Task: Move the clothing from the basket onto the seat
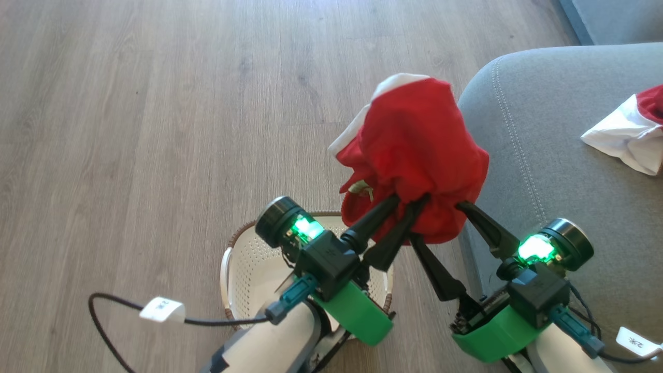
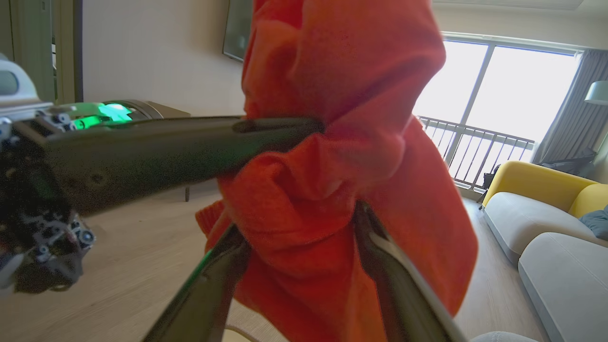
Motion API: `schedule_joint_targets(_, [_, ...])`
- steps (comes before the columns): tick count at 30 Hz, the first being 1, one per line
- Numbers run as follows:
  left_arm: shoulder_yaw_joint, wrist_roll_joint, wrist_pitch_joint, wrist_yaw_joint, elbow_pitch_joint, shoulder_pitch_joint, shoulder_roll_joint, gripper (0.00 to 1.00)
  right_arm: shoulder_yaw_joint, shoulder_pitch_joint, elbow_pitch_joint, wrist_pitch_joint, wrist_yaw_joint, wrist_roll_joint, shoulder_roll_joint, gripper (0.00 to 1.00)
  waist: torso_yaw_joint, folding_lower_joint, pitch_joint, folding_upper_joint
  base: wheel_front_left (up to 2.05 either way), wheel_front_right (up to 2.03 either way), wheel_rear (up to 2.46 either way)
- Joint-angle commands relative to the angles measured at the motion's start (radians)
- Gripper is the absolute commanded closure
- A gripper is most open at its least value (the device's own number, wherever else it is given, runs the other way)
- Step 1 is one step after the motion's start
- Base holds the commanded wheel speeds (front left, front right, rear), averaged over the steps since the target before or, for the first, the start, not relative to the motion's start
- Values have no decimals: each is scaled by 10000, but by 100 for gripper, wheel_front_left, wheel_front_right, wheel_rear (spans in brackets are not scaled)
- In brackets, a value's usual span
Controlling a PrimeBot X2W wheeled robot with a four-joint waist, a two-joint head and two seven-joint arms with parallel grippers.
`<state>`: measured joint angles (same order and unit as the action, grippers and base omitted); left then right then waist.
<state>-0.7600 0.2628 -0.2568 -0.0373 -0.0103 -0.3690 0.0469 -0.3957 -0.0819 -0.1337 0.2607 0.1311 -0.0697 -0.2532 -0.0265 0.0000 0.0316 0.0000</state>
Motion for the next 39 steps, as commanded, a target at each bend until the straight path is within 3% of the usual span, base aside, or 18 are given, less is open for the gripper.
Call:
schedule_joint_targets(1, [192,77,-49,48,311,-589,33,100,-84,-426,-258,11,-4,100,74,0,1,0,-2,0,0,0,0])
schedule_joint_targets(4, [68,102,-49,65,297,-607,33,100,-46,-453,-178,11,-4,168,164,0,8,0,-11,0,0,0,0])
schedule_joint_targets(5, [42,108,-49,63,291,-609,33,100,7,-438,-123,11,-4,180,211,18,9,0,-17,0,0,0,0])
schedule_joint_targets(6, [20,116,-49,61,287,-611,33,100,72,-415,-52,11,-4,153,273,67,13,0,-24,0,0,0,0])
schedule_joint_targets(7, [1,124,-49,64,283,-611,33,100,121,-393,17,11,-4,93,329,100,18,0,-31,0,0,0,0])
schedule_joint_targets(27, [49,255,-49,46,211,-517,33,100,889,-154,-80,11,-4,-265,786,100,134,0,-114,0,0,0,0])
schedule_joint_targets(28, [56,258,-49,42,210,-507,33,91,910,-137,-87,11,-4,-273,788,100,137,0,-125,0,0,0,0])
schedule_joint_targets(31, [95,246,-49,2,195,-473,33,9,959,-134,-157,11,-4,-286,812,100,136,0,-128,0,0,0,0])
schedule_joint_targets(32, [113,235,-49,-14,180,-466,33,0,980,-138,-194,11,-4,-288,823,100,135,0,-125,0,0,0,0])
schedule_joint_targets(39, [417,204,-49,-55,-13,-389,33,0,1272,-195,-350,11,-4,-307,760,100,127,0,-42,0,0,0,0])
